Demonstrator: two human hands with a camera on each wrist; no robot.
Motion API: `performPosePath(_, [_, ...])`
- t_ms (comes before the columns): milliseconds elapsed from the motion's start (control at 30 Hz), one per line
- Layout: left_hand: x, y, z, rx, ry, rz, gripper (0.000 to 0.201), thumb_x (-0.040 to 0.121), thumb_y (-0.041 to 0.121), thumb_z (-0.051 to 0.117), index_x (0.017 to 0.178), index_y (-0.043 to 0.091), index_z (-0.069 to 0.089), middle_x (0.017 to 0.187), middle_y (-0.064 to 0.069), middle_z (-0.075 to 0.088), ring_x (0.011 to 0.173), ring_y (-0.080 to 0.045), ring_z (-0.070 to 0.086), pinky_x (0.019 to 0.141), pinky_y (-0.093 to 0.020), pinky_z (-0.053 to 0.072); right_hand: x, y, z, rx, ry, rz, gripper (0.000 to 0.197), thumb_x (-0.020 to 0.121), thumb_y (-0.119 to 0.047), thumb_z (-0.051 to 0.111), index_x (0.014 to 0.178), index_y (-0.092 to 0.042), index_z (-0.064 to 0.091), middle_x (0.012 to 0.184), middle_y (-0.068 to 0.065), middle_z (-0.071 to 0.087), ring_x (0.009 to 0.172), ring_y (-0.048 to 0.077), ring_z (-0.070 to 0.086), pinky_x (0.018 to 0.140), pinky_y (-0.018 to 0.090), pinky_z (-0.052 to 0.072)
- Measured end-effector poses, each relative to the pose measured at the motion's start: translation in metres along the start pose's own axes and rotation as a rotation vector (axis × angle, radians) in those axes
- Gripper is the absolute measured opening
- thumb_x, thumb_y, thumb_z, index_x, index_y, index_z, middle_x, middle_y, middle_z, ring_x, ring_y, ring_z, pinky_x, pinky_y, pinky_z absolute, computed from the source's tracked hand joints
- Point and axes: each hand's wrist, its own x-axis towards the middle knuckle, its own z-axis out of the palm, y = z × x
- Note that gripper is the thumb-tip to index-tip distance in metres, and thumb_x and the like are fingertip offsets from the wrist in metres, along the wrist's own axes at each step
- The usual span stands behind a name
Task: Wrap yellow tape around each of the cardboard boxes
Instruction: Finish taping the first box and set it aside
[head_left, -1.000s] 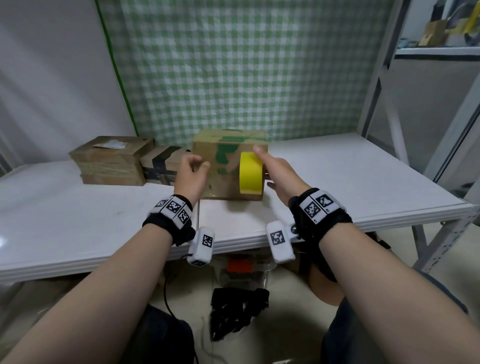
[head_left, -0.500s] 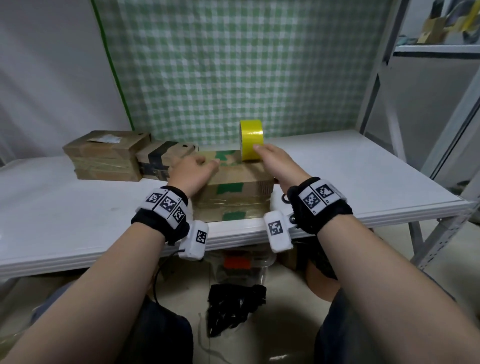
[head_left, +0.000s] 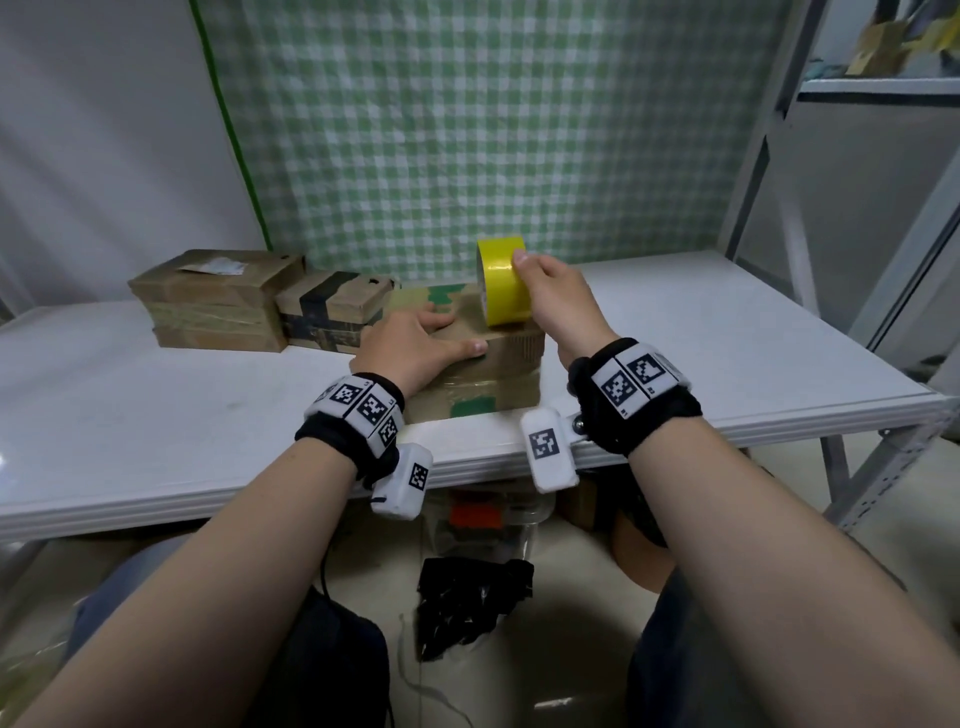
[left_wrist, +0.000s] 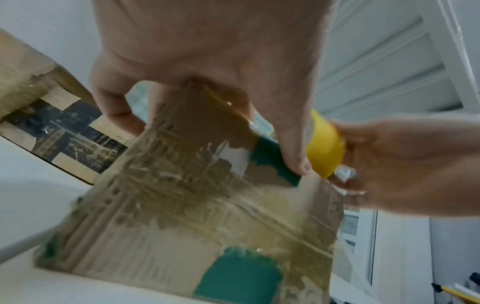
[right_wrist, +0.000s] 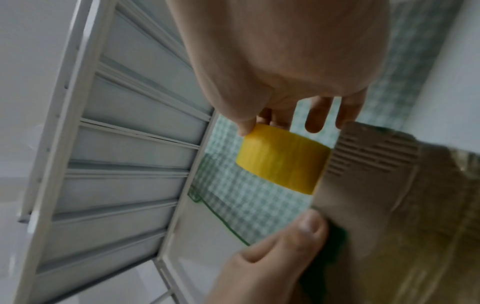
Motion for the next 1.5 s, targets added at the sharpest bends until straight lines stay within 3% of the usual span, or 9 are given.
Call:
performPosePath(333, [0.003, 0.006, 0.003, 0.12, 0.077, 0.104, 0.048, 0.076, 0.059, 0.078, 0.12, 0.037, 0.073, 0.13, 0.012, 0.068, 0.123, -0.013, 0.061, 0.101, -0.033, 0.047, -0.015, 0.003, 0.003, -0.002, -0.068, -0.046, 0.024, 0.099, -0.042, 0.06, 0.093, -0.024, 0.074, 0.092, -0.006, 0.074, 0.09, 0.012, 0.068, 0.085, 0.035, 0.054])
performPosePath(433, [0.005, 0.002, 0.004, 0.08, 0.076, 0.096, 0.046, 0.078, 0.055, 0.079, 0.12, 0.037, 0.074, 0.131, 0.014, 0.068, 0.124, -0.01, 0.06, 0.098, -0.027, 0.046, -0.018, -0.009, 0.0, 0.049, -0.023, -0.016, 0.036, 0.101, -0.042, 0.057, 0.073, -0.018, 0.058, 0.074, 0.002, 0.058, 0.07, 0.015, 0.053, 0.066, 0.032, 0.04])
performPosePath(600, [0.013, -0.004, 0.004, 0.049, 0.083, 0.117, 0.044, 0.077, 0.054, 0.081, 0.117, 0.037, 0.075, 0.129, 0.016, 0.068, 0.123, -0.008, 0.06, 0.096, -0.026, 0.046, -0.022, -0.006, 0.005, 0.091, -0.034, 0.022, 0.069, 0.082, -0.062, 0.057, 0.085, 0.006, 0.066, 0.095, 0.027, 0.072, 0.075, 0.03, 0.065, 0.077, 0.042, 0.053])
performPosePath(867, [0.025, -0.006, 0.003, 0.008, 0.083, 0.095, 0.045, 0.074, 0.056, 0.083, 0.115, 0.038, 0.076, 0.129, 0.013, 0.069, 0.119, -0.009, 0.062, 0.099, -0.033, 0.05, -0.026, -0.019, 0.0, 0.093, -0.055, 0.117, 0.059, 0.068, -0.073, 0.061, 0.087, -0.017, 0.062, 0.074, 0.01, 0.059, 0.067, 0.021, 0.056, 0.081, 0.043, 0.054])
performPosePath(1000, [0.026, -0.006, 0.003, -0.013, 0.079, 0.095, 0.044, 0.074, 0.05, 0.085, 0.115, 0.034, 0.076, 0.129, 0.009, 0.069, 0.12, -0.011, 0.062, 0.102, -0.033, 0.048, -0.041, -0.02, -0.018, 0.035, -0.111, 0.157, 0.039, 0.102, -0.035, 0.057, 0.075, -0.008, 0.055, 0.037, -0.01, 0.055, 0.034, -0.001, 0.053, 0.039, 0.011, 0.039])
performPosePath(1167, [0.026, -0.007, 0.004, -0.037, 0.089, 0.094, 0.044, 0.073, 0.048, 0.087, 0.113, 0.033, 0.077, 0.13, 0.013, 0.068, 0.121, -0.007, 0.06, 0.106, -0.033, 0.047, -0.056, -0.028, -0.028, -0.033, -0.14, 0.207, 0.027, 0.104, -0.033, 0.053, 0.091, -0.011, 0.048, 0.029, -0.014, 0.047, 0.026, -0.005, 0.047, 0.026, 0.011, 0.028])
performPosePath(1267, [0.025, -0.006, 0.003, -0.034, 0.101, 0.108, 0.044, 0.073, 0.048, 0.087, 0.114, 0.033, 0.077, 0.129, 0.012, 0.069, 0.121, -0.007, 0.06, 0.106, -0.033, 0.047, -0.05, -0.016, -0.027, -0.053, -0.133, 0.247, 0.027, 0.102, -0.036, 0.053, 0.091, -0.012, 0.047, 0.035, -0.009, 0.055, 0.033, 0.0, 0.055, 0.03, 0.014, 0.033])
performPosePath(1400, [0.025, -0.006, 0.004, -0.039, 0.08, 0.113, 0.044, 0.076, 0.046, 0.086, 0.116, 0.032, 0.076, 0.132, 0.013, 0.067, 0.124, -0.007, 0.058, 0.109, -0.033, 0.044, -0.043, -0.004, -0.013, -0.164, -0.116, 0.265, 0.035, 0.091, -0.05, 0.056, 0.087, -0.016, 0.054, 0.086, 0.003, 0.061, 0.078, 0.021, 0.061, 0.06, 0.03, 0.037])
performPosePath(1500, [0.023, -0.008, 0.001, -0.055, 0.016, 0.16, 0.044, 0.083, 0.035, 0.082, 0.125, 0.028, 0.072, 0.139, 0.012, 0.062, 0.132, -0.007, 0.051, 0.108, -0.021, 0.035, -0.042, 0.004, -0.007, -0.168, -0.128, 0.267, 0.033, 0.089, -0.047, 0.059, 0.082, -0.015, 0.057, 0.082, 0.002, 0.059, 0.074, 0.02, 0.059, 0.061, 0.03, 0.038])
